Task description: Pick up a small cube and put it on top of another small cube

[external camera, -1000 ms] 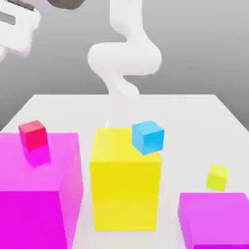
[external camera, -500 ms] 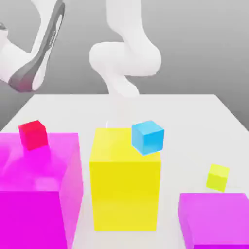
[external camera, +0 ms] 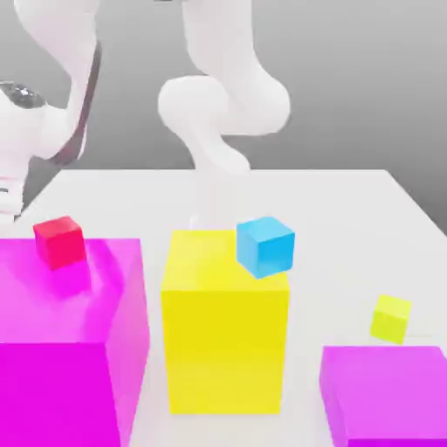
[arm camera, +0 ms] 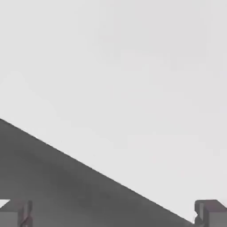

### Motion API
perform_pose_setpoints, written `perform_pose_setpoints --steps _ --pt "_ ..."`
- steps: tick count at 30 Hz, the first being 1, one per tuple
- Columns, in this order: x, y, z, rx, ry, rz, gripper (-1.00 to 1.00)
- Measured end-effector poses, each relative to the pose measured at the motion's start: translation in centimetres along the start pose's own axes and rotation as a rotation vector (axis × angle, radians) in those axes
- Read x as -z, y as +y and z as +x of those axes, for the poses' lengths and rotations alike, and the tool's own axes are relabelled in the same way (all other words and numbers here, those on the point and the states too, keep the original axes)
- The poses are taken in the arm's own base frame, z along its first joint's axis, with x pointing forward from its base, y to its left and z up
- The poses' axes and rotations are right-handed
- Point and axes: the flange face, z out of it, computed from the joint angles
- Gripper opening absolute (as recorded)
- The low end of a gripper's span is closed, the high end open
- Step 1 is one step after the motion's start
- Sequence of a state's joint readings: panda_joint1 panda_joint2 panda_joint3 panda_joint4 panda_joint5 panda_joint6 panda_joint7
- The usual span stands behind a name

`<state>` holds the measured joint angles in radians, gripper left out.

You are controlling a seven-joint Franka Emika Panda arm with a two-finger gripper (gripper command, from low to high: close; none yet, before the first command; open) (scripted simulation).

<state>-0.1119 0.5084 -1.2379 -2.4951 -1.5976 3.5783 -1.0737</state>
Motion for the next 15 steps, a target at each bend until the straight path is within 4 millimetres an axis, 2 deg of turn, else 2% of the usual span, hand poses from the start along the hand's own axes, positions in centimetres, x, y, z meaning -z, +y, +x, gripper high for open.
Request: perform_pose_setpoints --steps 9,15 --pt "0.6 2.3 7.3 0.452 0.247 -0.041 0.00" --pt "1.4 2.9 11.2 0.733 0.396 -0.053 0.00"
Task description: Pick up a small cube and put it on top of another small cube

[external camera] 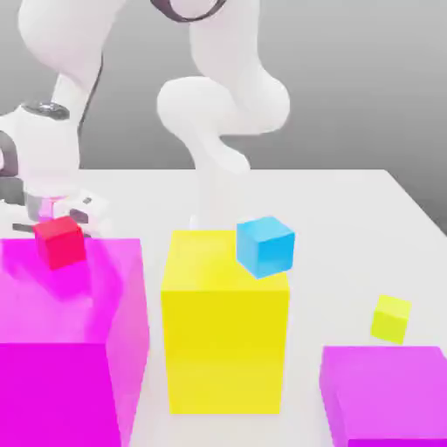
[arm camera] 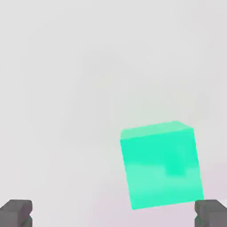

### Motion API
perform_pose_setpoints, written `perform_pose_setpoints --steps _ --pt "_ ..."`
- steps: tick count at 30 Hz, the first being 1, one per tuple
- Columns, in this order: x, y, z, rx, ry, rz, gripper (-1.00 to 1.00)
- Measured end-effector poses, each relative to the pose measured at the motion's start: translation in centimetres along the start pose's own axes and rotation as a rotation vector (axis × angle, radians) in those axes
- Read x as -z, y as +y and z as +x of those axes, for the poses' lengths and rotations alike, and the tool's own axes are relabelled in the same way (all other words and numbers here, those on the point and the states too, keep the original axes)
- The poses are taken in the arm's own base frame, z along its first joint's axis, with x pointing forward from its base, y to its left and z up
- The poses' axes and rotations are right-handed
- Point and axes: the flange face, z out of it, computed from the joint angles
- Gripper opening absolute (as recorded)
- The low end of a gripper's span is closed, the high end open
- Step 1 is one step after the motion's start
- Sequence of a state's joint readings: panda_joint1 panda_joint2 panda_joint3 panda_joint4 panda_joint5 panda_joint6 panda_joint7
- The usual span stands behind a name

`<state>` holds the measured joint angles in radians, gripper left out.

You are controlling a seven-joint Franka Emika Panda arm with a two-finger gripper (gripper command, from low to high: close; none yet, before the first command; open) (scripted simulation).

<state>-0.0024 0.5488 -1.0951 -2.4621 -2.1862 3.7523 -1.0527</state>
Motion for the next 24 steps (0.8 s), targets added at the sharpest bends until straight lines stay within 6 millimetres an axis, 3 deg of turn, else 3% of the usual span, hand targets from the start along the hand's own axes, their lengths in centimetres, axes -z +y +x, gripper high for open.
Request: perform_pose_setpoints --steps 8,9,15,24 --pt "-5.9 0.4 0.4 0.039 0.019 -0.001 0.00" --pt "-6.4 0.3 0.4 0.038 0.019 0.000 -1.00" --pt "-6.6 0.3 0.4 0.038 0.018 0.002 -1.00" --pt "-0.4 0.4 0.1 0.030 0.012 0.002 -1.00"
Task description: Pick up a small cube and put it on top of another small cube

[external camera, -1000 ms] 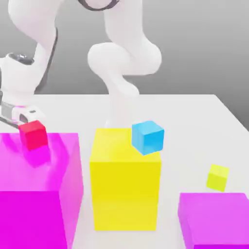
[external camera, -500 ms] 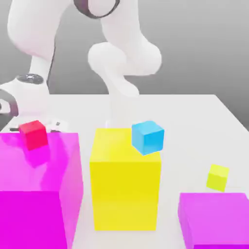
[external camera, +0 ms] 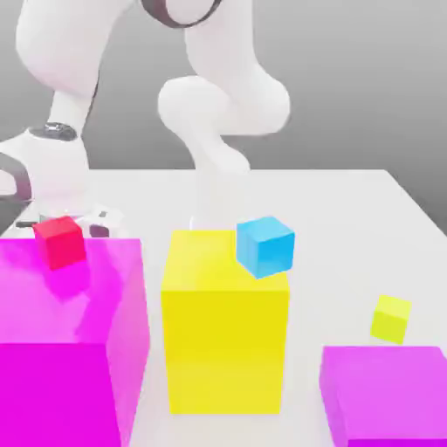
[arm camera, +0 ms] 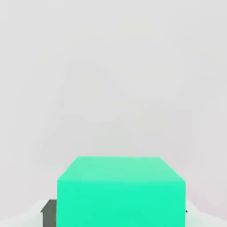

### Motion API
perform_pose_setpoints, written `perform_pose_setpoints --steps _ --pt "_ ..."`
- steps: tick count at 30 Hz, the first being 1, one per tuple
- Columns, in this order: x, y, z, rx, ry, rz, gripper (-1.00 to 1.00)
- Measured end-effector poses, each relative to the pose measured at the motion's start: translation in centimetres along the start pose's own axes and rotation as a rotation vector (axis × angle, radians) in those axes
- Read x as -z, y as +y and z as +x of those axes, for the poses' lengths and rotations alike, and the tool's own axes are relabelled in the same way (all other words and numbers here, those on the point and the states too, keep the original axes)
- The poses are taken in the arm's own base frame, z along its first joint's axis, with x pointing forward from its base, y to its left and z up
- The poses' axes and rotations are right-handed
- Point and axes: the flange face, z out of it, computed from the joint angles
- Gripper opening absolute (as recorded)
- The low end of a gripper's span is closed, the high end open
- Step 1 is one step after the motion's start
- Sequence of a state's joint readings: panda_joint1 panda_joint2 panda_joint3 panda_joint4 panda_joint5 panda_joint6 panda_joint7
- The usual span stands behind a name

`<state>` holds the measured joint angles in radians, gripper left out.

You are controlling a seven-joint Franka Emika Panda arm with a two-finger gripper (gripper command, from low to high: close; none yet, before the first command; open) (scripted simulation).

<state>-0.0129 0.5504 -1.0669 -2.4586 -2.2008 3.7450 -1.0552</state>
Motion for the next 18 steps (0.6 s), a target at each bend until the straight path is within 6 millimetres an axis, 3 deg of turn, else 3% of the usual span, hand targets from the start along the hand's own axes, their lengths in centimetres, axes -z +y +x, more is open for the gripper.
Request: perform_pose_setpoints --steps 2,4,8,9,12,18 --pt "0.3 -1.5 -2.3 -0.107 -0.080 0.045 -1.00" --pt "0.5 -4.8 -5.5 -0.246 -0.194 0.123 -1.00" --pt "1.8 -13.4 -11.2 -0.535 -0.427 0.298 -1.00" --pt "2.2 -13.7 -12.4 -0.593 -0.480 0.307 -1.00" --pt "3.6 -10.5 -15.5 -0.742 -0.611 0.253 -1.00" --pt "7.3 -0.3 -19.3 -1.038 -0.765 0.061 -1.00"
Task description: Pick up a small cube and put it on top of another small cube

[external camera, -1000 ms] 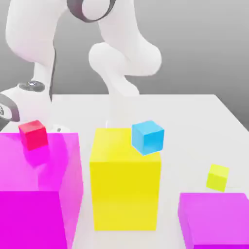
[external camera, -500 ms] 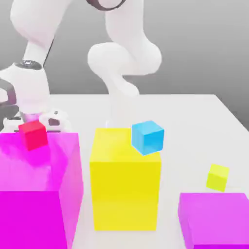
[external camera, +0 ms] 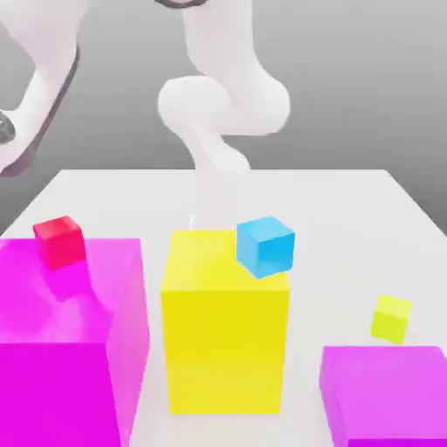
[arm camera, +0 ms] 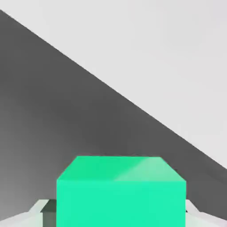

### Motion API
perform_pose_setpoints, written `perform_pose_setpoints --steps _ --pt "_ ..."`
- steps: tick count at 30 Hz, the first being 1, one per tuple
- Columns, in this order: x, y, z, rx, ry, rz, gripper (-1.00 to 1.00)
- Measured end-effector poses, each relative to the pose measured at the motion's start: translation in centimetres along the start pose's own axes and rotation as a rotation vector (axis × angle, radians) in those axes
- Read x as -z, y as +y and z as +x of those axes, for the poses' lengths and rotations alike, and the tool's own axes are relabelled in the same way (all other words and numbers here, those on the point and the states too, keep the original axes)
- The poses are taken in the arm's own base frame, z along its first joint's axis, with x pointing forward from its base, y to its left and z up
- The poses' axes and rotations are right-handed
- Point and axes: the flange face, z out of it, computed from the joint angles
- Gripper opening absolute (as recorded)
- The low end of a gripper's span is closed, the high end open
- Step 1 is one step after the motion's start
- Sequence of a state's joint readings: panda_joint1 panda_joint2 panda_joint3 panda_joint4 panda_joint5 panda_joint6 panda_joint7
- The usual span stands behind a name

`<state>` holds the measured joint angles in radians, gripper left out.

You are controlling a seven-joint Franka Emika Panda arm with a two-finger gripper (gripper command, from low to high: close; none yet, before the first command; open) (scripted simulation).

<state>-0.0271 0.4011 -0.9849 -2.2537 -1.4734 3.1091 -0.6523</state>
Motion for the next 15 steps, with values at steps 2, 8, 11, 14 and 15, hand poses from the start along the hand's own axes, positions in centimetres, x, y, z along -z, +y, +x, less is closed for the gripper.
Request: perform_pose_setpoints --steps 2,8,11,14,15 --pt "2.2 2.6 1.6 -0.117 0.004 -0.022 -1.00" --pt "10.1 8.2 6.6 -0.445 0.070 -0.029 -1.00" --pt "15.1 10.0 10.0 -0.573 0.134 -0.006 -1.00" --pt "20.0 10.7 12.7 -0.694 0.199 0.049 -1.00" --pt "21.4 10.6 13.3 -0.736 0.217 0.075 -1.00"
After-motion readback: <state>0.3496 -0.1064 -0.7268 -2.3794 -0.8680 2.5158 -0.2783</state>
